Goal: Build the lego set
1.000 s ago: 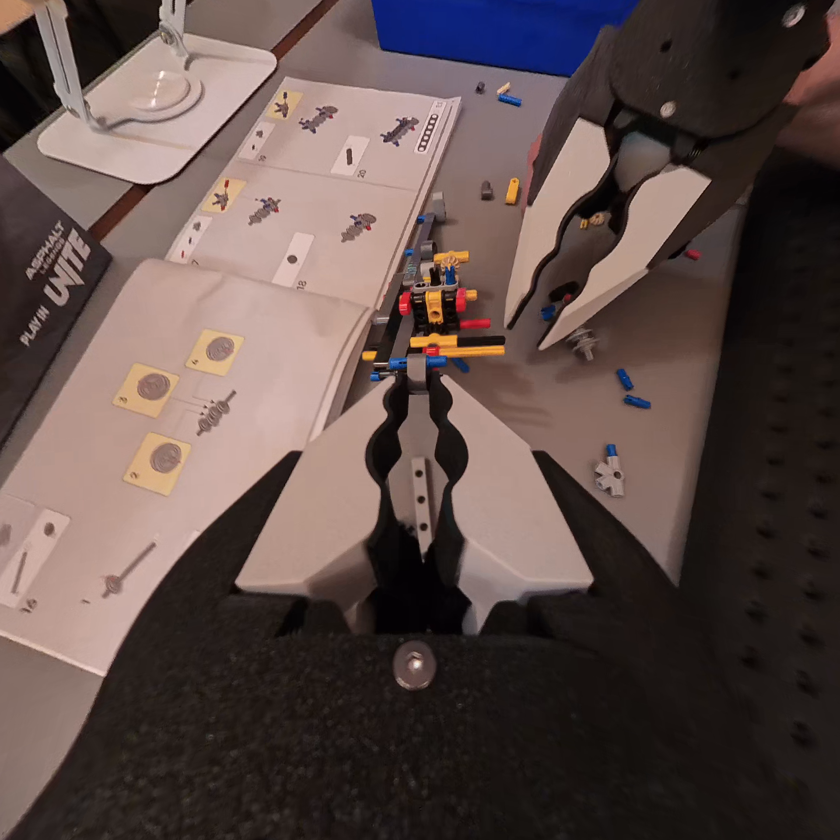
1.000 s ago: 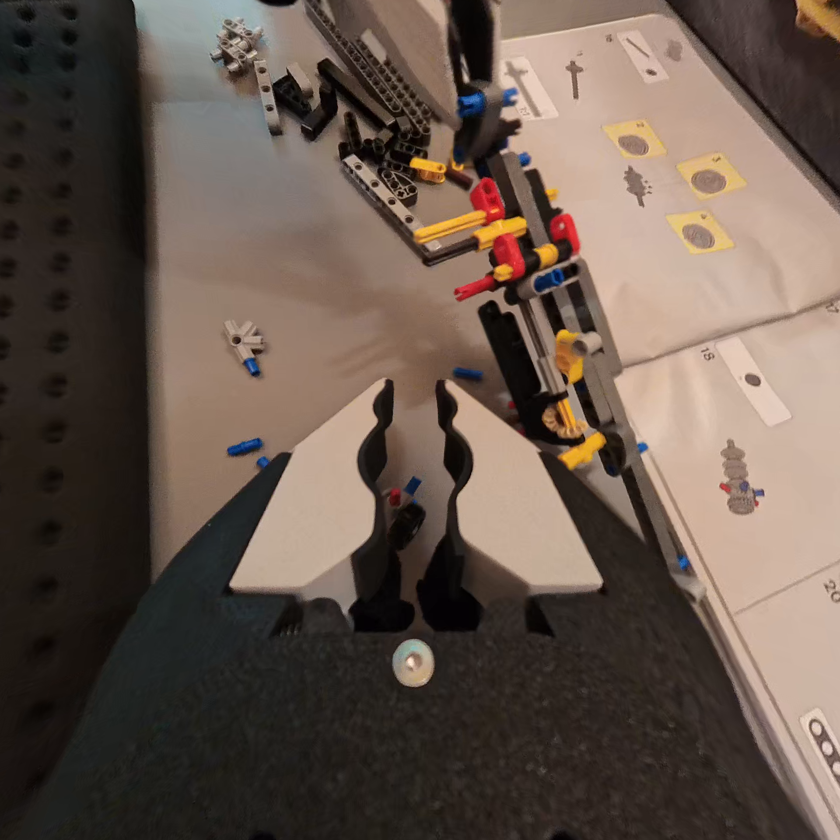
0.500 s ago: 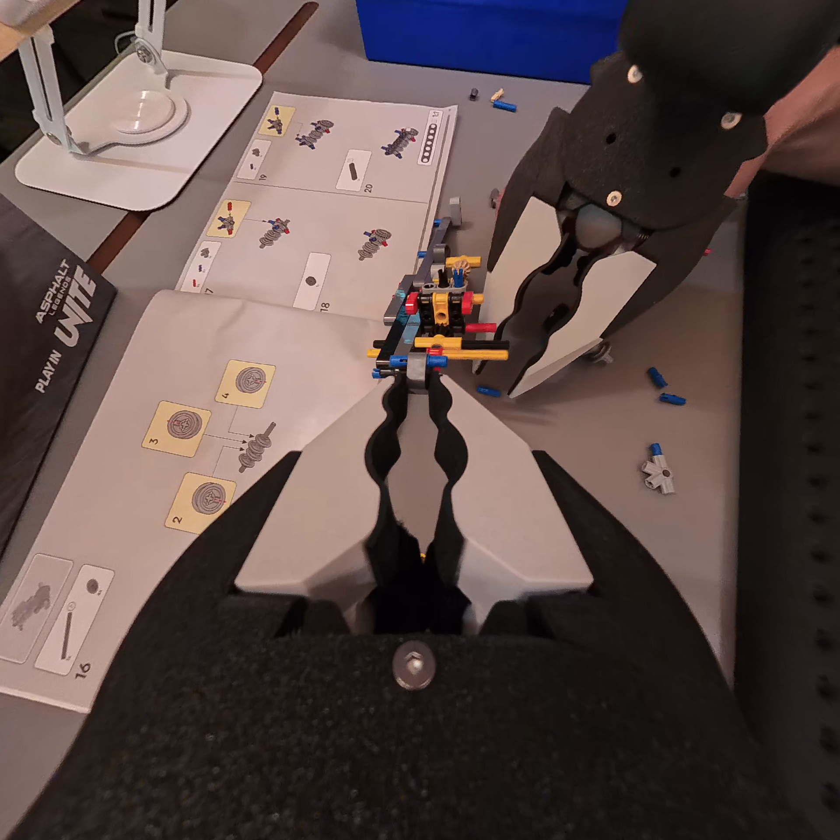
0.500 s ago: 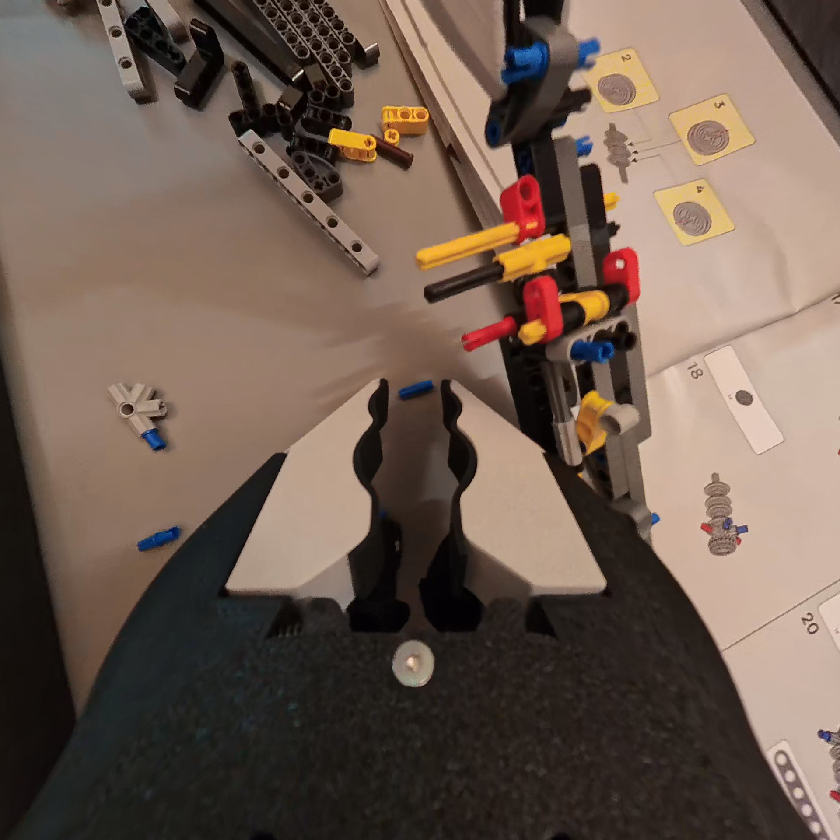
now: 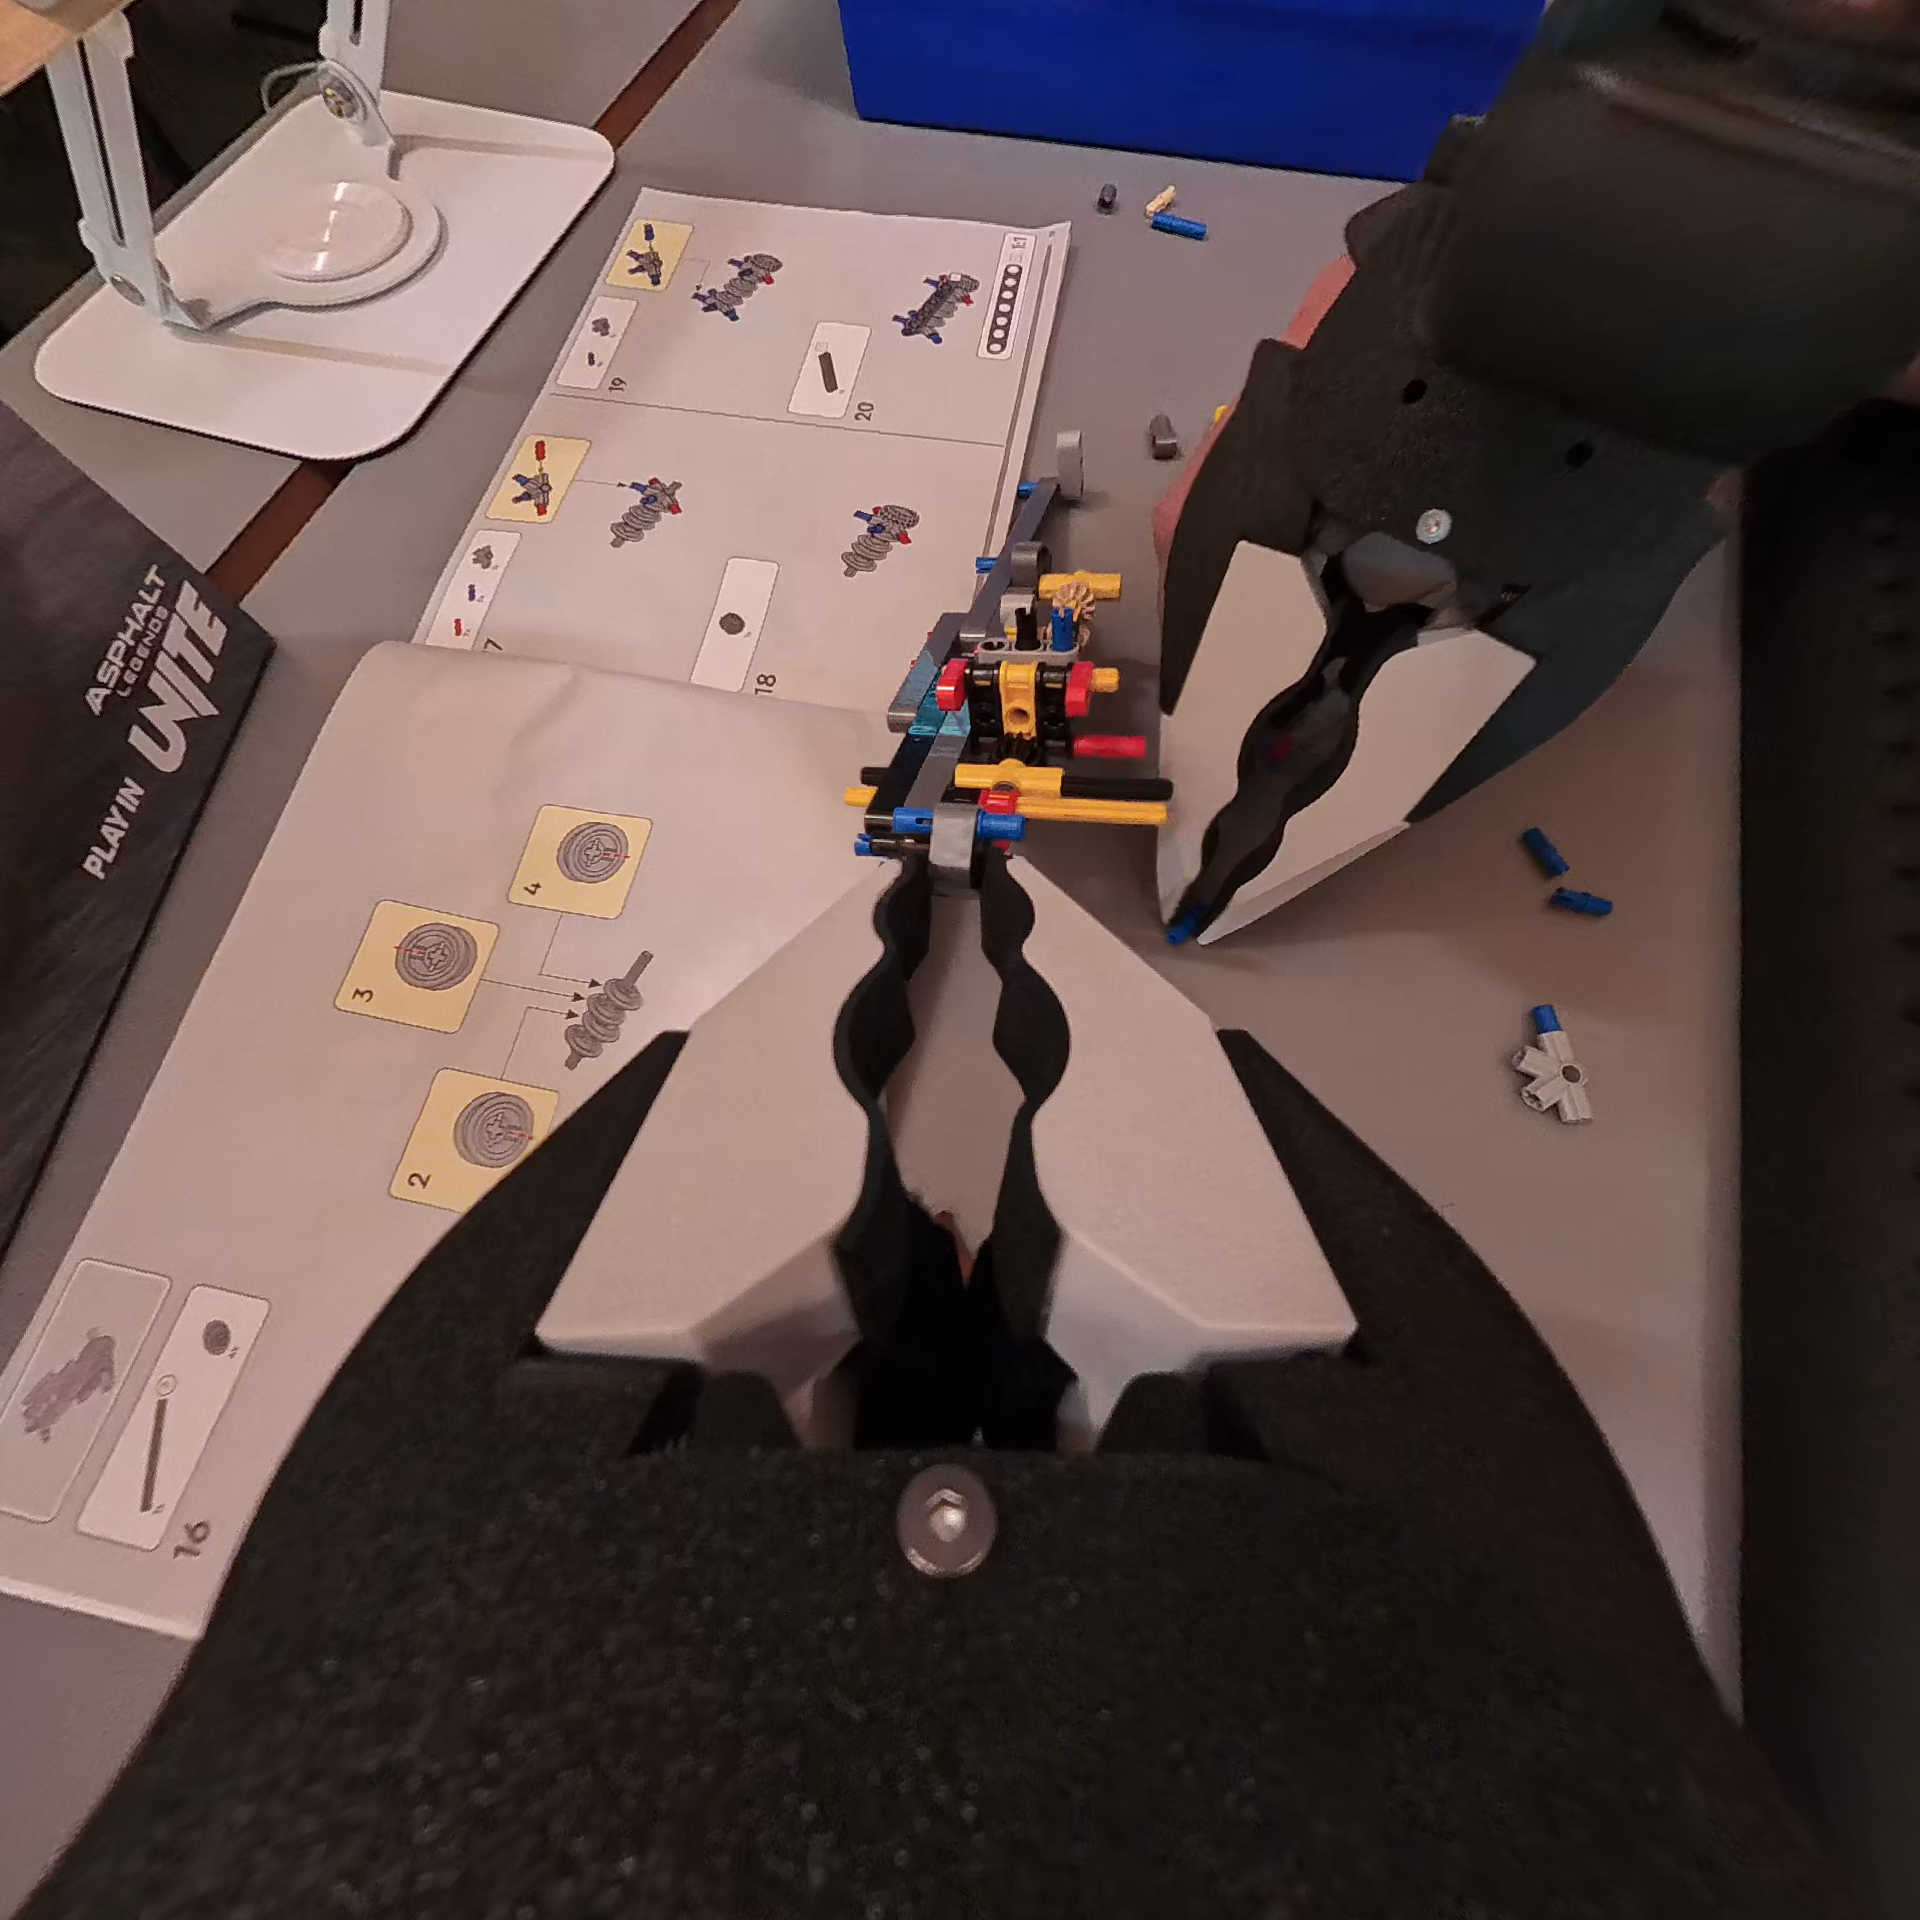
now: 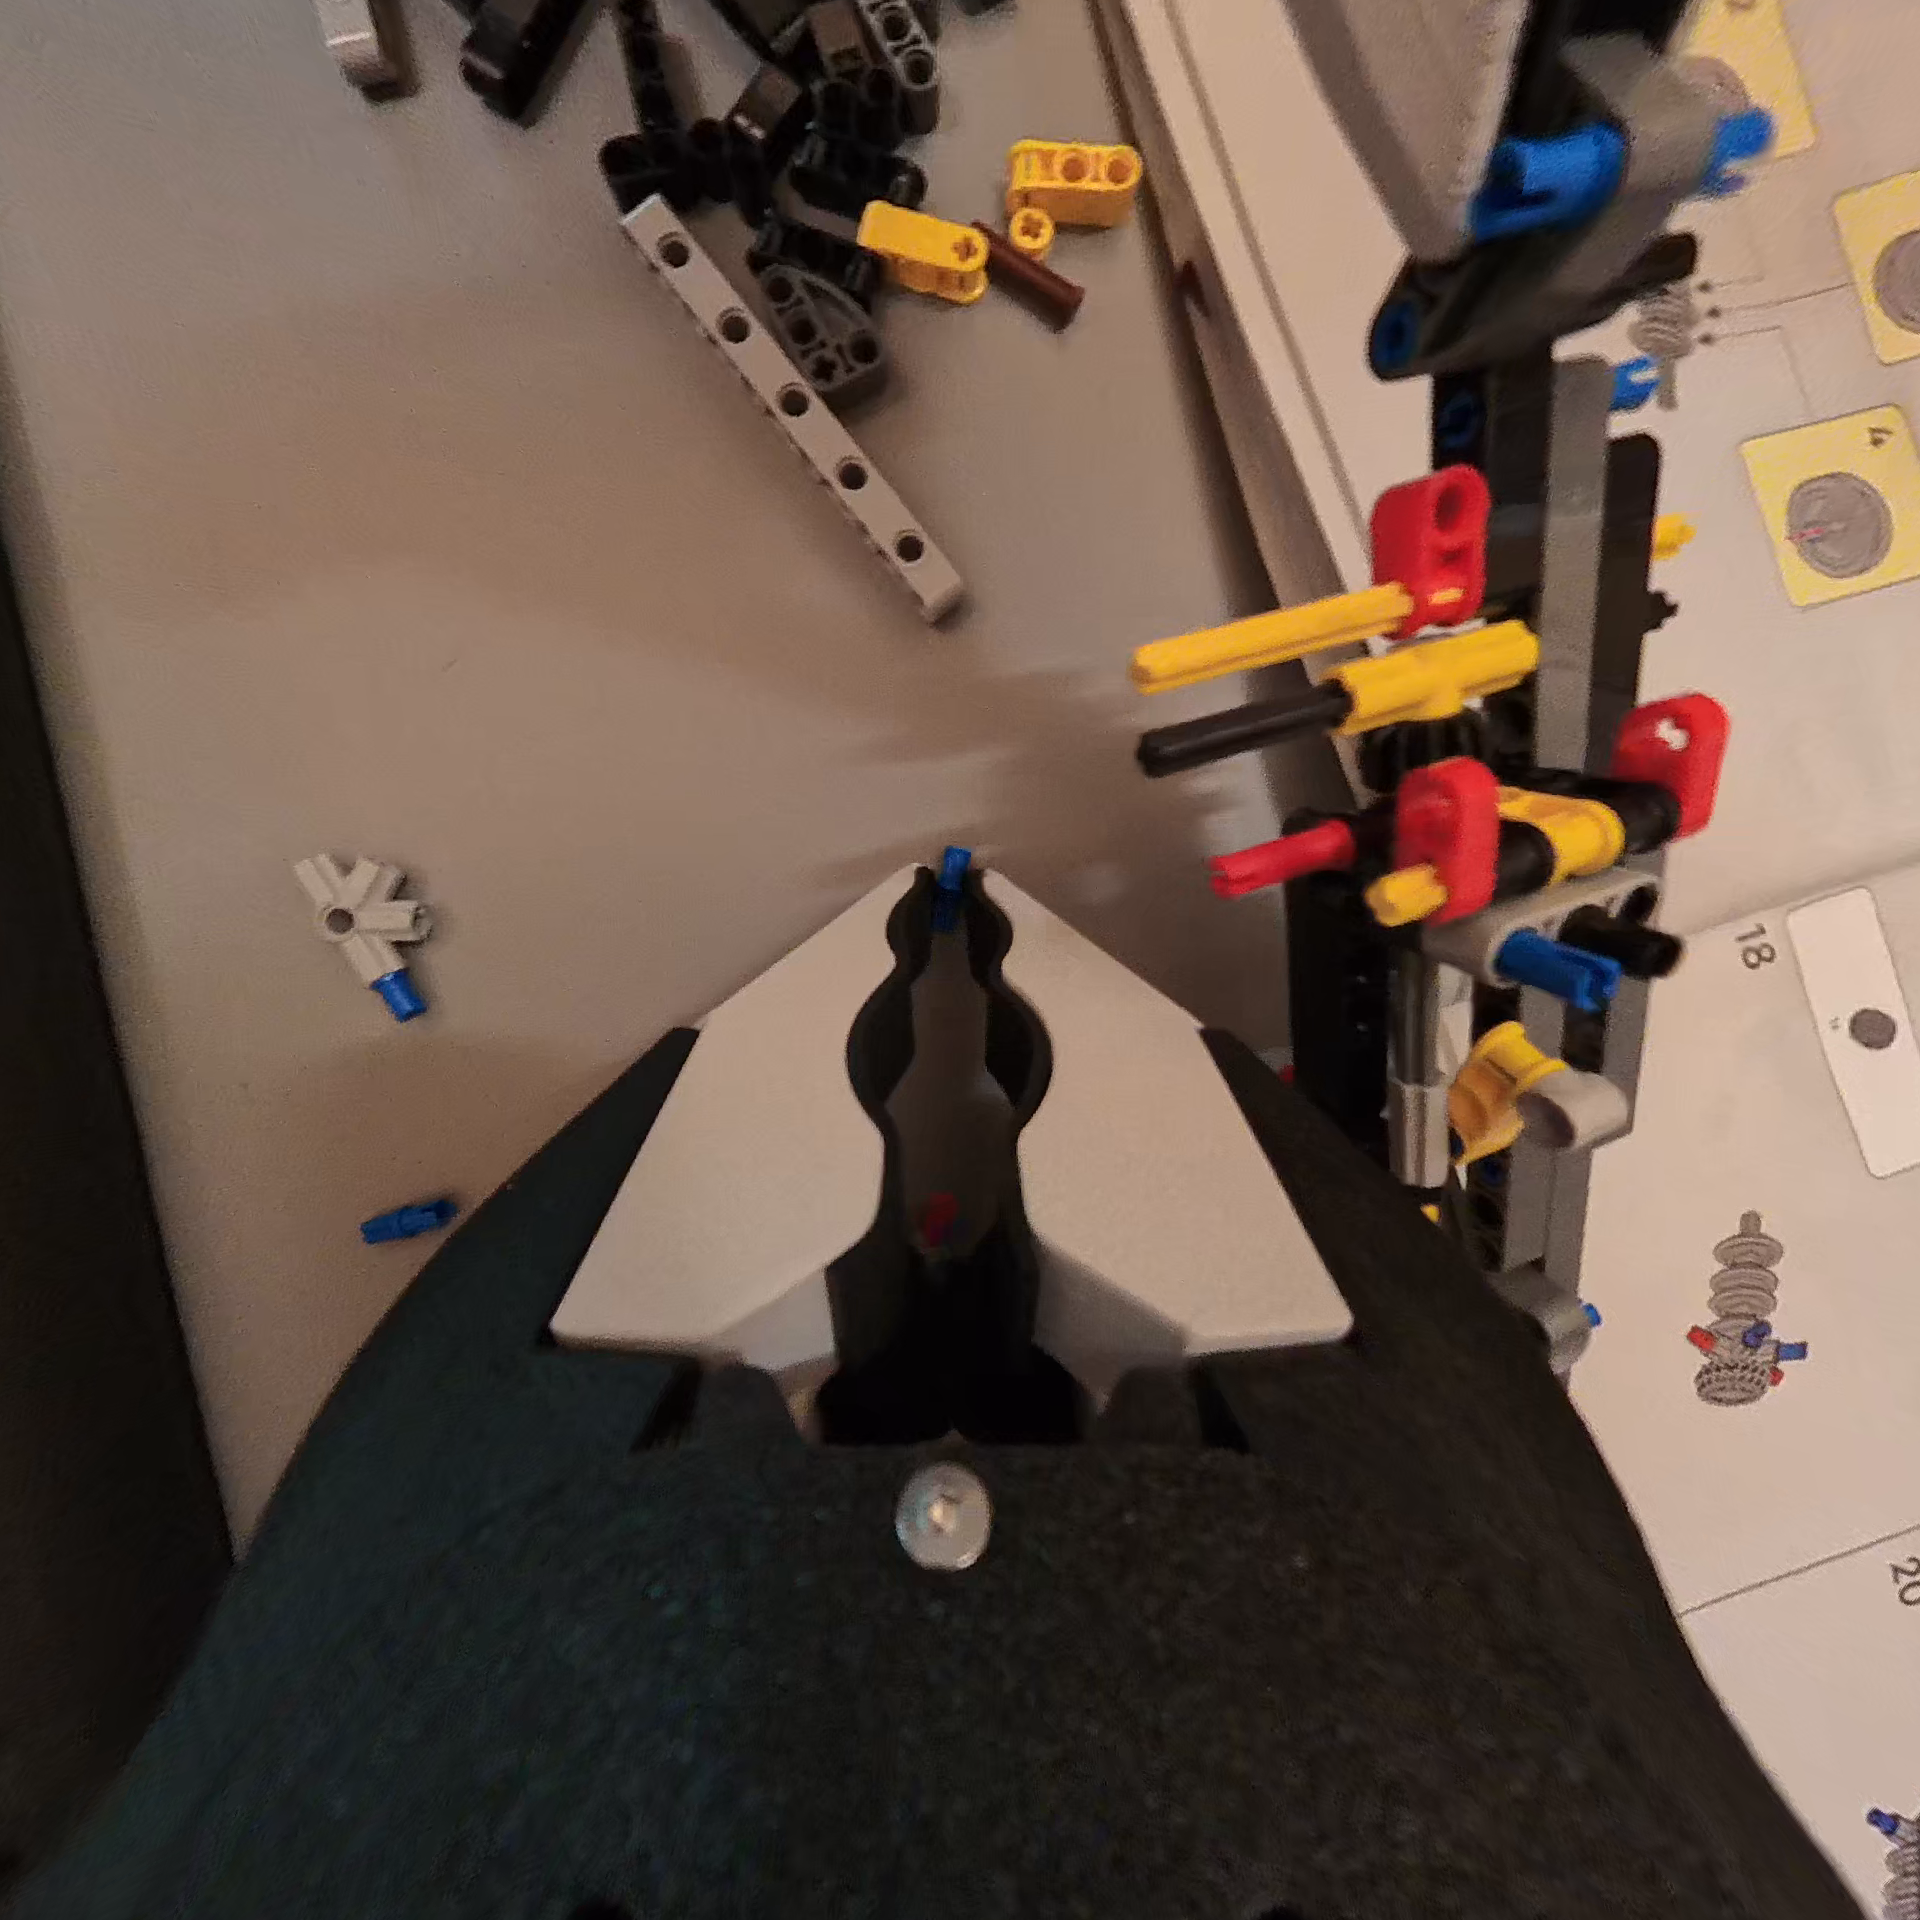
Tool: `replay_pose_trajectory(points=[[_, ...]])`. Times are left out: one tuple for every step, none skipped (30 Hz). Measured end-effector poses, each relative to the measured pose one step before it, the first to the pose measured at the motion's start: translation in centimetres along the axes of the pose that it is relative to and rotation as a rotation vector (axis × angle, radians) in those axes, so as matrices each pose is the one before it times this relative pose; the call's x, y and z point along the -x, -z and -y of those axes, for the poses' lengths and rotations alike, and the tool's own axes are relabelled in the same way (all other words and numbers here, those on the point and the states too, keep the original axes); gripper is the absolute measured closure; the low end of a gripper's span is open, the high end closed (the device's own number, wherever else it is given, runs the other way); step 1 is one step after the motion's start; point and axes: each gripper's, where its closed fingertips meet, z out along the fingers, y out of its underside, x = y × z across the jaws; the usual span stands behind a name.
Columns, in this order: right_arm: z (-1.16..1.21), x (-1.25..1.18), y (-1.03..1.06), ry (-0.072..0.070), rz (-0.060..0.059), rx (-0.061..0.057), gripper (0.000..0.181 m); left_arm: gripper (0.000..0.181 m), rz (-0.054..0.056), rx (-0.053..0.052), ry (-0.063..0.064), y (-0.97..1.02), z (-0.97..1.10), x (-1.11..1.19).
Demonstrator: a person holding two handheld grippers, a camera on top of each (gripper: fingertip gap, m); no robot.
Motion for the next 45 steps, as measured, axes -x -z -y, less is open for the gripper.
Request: replay_pose_trajectory(points=[[-0.123, 0.308, 0.092, 0.0171, 0.0064, 0.0050, 0.177, 0.174, -0.0013, -0.0038, 0.0026, -0.027, -0.032, -0.124], [-0.143, 0.289, 0.091, 0.0118, 0.0059, 0.0054, 0.176, 0.174, -0.0003, -0.0034, 0.0025, -0.024, -0.063, -0.125], [-0.132, 0.193, 0.095, 0.0061, 0.0024, 0.0029, 0.177, 0.174, 0.0004, -0.0044, 0.0039, 0.005, -0.062, -0.141], [-0.163, 0.230, 0.100, 0.0014, 0.0064, 0.0019, 0.176, 0.174, 0.0004, -0.0043, 0.0065, 0.032, -0.070, -0.179], [-0.294, 0.350, 0.180, 0.0037, 0.0147, 0.0103, 0.177, 0.174, 0.0029, -0.0045, 0.0069, 0.057, -0.087, -0.224], [-0.393, 0.369, 0.242, 0.0082, 0.0120, 0.0135, 0.177, 0.174, 0.0024, -0.0064, 0.0047, 0.060, -0.074, -0.352], [-0.426, 0.207, 0.326, 0.0117, -0.0026, 0.0080, 0.177, 0.174, 0.0005, -0.0055, 0.0051, 0.056, -0.130, -0.482], [-0.308, 0.044, 0.486, 0.0043, -0.0131, -0.0089, 0.177, 0.174, 0.0036, -0.0026, 0.0062, 0.027, -0.212, -0.544], [-0.293, 0.306, 0.602, -0.0046, 0.0083, -0.0149, 0.177, 0.174, 0.0062, 0.0039, 0.0025, -0.011, -0.337, -0.620], [-0.177, 0.306, 0.756, -0.0158, 0.0150, -0.0270, 0.177, 0.174, 0.0121, 0.0084, -0.0044, -0.029, -0.452, -0.641], [-0.001, 0.005, 0.892, -0.0250, 0.0041, -0.0410, 0.177, 0.174, 0.0143, 0.0087, -0.0075, -0.038, -0.452, -0.659], [0.032, -0.244, 0.964, -0.0264, -0.0035, -0.0444, 0.177, 0.174, 0.0105, 0.0039, -0.0060, -0.041, -0.369, -0.721], [-0.138, -0.600, 0.941, -0.0291, -0.0179, -0.0352, 0.177, 0.174, 0.0059, -0.0049, -0.0040, -0.005, -0.169, -0.769], [-0.293, -0.914, 0.883, -0.0330, -0.0281, -0.0269, 0.177, 0.174, 0.0077, -0.0167, -0.0062, 0.052, 0.115, -0.698], [-0.290, -0.532, 0.805, -0.0335, 0.0055, -0.0336, 0.178, 0.174, 0.0021, -0.0177, -0.0035, 0.074, 0.275, -0.663], [-0.069, -0.376, 0.776, -0.0340, 0.0190, -0.0496, 0.178, 0.175, 0.0024, -0.0129, -0.0003, 0.070, 0.361, -0.488], [0.025, -0.710, 0.697, -0.0329, -0.0029, -0.0548, 0.178, 0.175, 0.0114, -0.0123, -0.0011, 0.083, 0.496, -0.180], [-0.206, -1.017, 0.547, -0.0201, -0.0222, -0.0385, 0.177, 0.175, 0.0074, -0.0128, 0.0032, 0.080, 0.600, -0.063], [-0.558, -1.296, 0.364, -0.0140, -0.0400, -0.0157, 0.178, 0.175, 0.0004, -0.0105, 0.0112, 0.050, 0.631, -0.003], [-1.008, -0.959, 0.177, -0.0118, -0.0216, 0.0187, 0.177, 0.175, 0.0022, -0.0076, 0.0173, 0.030, 0.617, 0.167], [-0.794, -0.637, 0.053, -0.0096, -0.0092, 0.0173, 0.177, 0.175, 0.0002, -0.0036, 0.0185, 0.005, 0.580, 0.230], [-0.235, -0.589, -0.074, -0.0116, -0.0149, -0.0119, 0.177, 0.174, -0.0001, -0.0031, 0.0125, 0.015, 0.539, 0.209], [-0.098, -0.338, -0.236, -0.0225, -0.0086, -0.0118, 0.178, 0.174, -0.0017, -0.0037, 0.0063, 0.014, 0.502, 0.141], [-0.116, -0.024, -0.354, -0.0147, -0.0012, 0.0070, 0.178, 0.174, -0.0022, -0.0012, 0.0010, -0.001, 0.427, 0.077], [-0.043, 0.013, -0.407, 0.0110, -0.0115, 0.0063, 0.178, 0.174, 0.0043, -0.0002, -0.0061, 0.005, 0.367, 0.118], [-0.071, -0.136, -0.392, 0.0325, -0.0274, 0.0060, 0.178, 0.174, 0.0025, 0.0017, -0.0072, 0.006, 0.278, 0.098], [-0.154, -0.193, -0.398, 0.0396, -0.0314, 0.0153, 0.177, 0.174, -0.0011, 0.0035, -0.0041, -0.024, 0.207, 0.043], [-0.013, -0.060, -0.414, 0.0319, -0.0199, 0.0101, 0.177, 0.174, -0.0012, 0.0009, -0.0009, -0.043, 0.198, 0.056], [0.273, 0.088, -0.459, 0.0202, -0.0088, -0.0043, 0.177, 0.175, -0.0072, -0.0014, 0.0018, -0.060, 0.186, -0.043], [0.291, 0.172, -0.458, 0.0272, -0.0004, -0.0058, 0.177, 0.175, -0.0096, -0.0014, 0.0010, -0.068, 0.156, -0.084], [0.066, -0.067, -0.368, 0.0336, -0.0136, 0.0057, 0.177, 0.175, -0.0003, -0.0002, -0.0010, -0.064, 0.130, 0.029], [-0.165, -0.098, -0.278, 0.0276, -0.0095, 0.0198, 0.177, 0.175, 0.0020, 0.0041, -0.0015, -0.060, 0.062, 0.070], [-0.138, 0.026, -0.206, 0.0131, 0.0030, 0.0151, 0.177, 0.175, -0.0024, 0.0050, 0.0016, -0.052, 0.071, -0.009], [0.134, 0.316, -0.129, 0.0009, 0.0203, -0.0093, 0.177, 0.175, -0.0003, 0.0026, 0.0023, -0.033, 0.097, -0.006], [0.426, 0.498, -0.038, -0.0031, 0.0298, -0.0315, 0.177, 0.175, 0.0005, 0.0027, -0.0014, -0.011, 0.060, -0.022], [0.447, 0.428, -0.002, -0.0005, 0.0233, -0.0361, 0.178, 0.175, 0.0009, 0.0003, -0.0036, 0.021, 0.065, -0.020], [0.050, 0.050, -0.056, 0.0158, 0.0010, -0.0132, 0.177, 0.175, 0.0019, -0.0022, -0.0012, 0.069, 0.063, 0.049], [0.126, 0.047, 0.005, 0.0276, -0.0042, -0.0191, 0.177, 0.174, 0.0011, -0.0004, 0.0024, 0.067, -0.011, 0.082], [0.086, 0.121, 0.070, 0.0294, -0.0004, -0.0171, 0.177, 0.174, -0.0015, -0.0022, 0.0045, 0.082, -0.036, 0.088], [0.056, 0.299, 0.112, 0.0189, 0.0101, -0.0125, 0.177, 0.175, -0.0022, -0.0023, 0.0062, 0.083, -0.069, 0.124], [0.107, 0.316, 0.122, 0.0036, 0.0146, -0.0133, 0.177, 0.174, -0.0023, -0.0020, 0.0071, 0.082, -0.127, 0.130], [0.132, 0.205, 0.144, -0.0052, 0.0106, -0.0161, 0.177, 0.174, -0.0006, -0.0009, 0.0071, 0.074, -0.189, 0.154], [0.138, 0.302, 0.181, -0.0039, 0.0155, -0.0157, 0.177, 0.175, 0.0016, 0.0005, 0.0037, 0.032, -0.283, 0.152], [0.300, 0.440, 0.229, -0.0002, 0.0211, -0.0230, 0.177, 0.175, 0.0050, 0.0084, -0.0010, -0.036, -0.485, 0.173], [0.520, 0.352, 0.295, 0.0021, 0.0120, -0.0316, 0.177, 0.175, 0.0010, 0.0138, -0.0016, -0.125, -0.662, 0.078]])
